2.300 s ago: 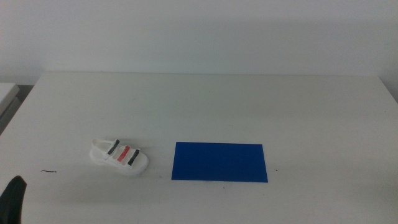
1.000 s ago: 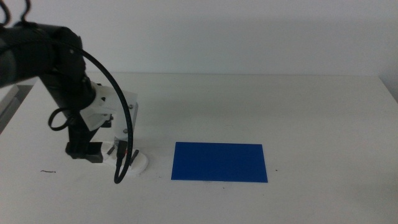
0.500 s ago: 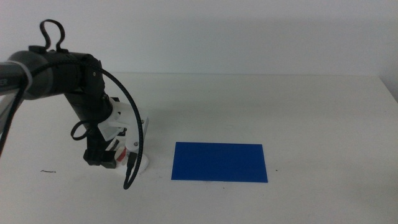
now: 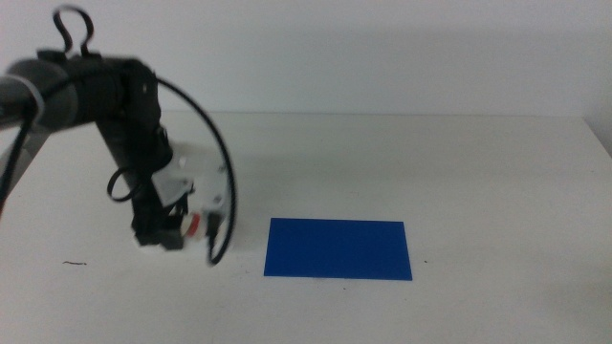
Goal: Use one arm to grab the shoe from the table and place it on the mat.
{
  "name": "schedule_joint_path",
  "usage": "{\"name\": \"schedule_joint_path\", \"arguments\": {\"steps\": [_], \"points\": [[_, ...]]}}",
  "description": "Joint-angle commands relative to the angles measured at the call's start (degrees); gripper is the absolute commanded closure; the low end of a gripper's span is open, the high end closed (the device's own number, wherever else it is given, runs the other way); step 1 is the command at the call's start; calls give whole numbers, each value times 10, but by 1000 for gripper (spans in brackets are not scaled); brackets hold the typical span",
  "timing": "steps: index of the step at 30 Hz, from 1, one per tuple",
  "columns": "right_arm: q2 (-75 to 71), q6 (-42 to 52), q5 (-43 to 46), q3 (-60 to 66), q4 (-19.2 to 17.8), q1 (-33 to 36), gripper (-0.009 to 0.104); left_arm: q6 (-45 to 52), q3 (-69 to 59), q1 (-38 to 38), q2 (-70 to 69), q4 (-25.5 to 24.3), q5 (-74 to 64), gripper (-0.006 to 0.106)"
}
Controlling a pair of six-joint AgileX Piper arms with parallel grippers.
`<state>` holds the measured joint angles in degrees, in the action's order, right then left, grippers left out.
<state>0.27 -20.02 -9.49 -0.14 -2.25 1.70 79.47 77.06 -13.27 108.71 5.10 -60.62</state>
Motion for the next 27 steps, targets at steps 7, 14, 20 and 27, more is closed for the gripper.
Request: {"name": "schedule_joint_path", "arguments": {"steps": [7,14,20,27], "points": [[-3,3,5,1,-6,0,16,-135,116,-164,-16,-12,-19,102],[-3,3,5,1,-6,0,16,-190,302,-274,113,-43,-93,102],[-3,3,5,1,-6,0,16,-379,372,-291,162,-41,-93,102],[-3,3,5,1,-6,0,16,-1101,372,-291,162,-87,-93,102]]}}
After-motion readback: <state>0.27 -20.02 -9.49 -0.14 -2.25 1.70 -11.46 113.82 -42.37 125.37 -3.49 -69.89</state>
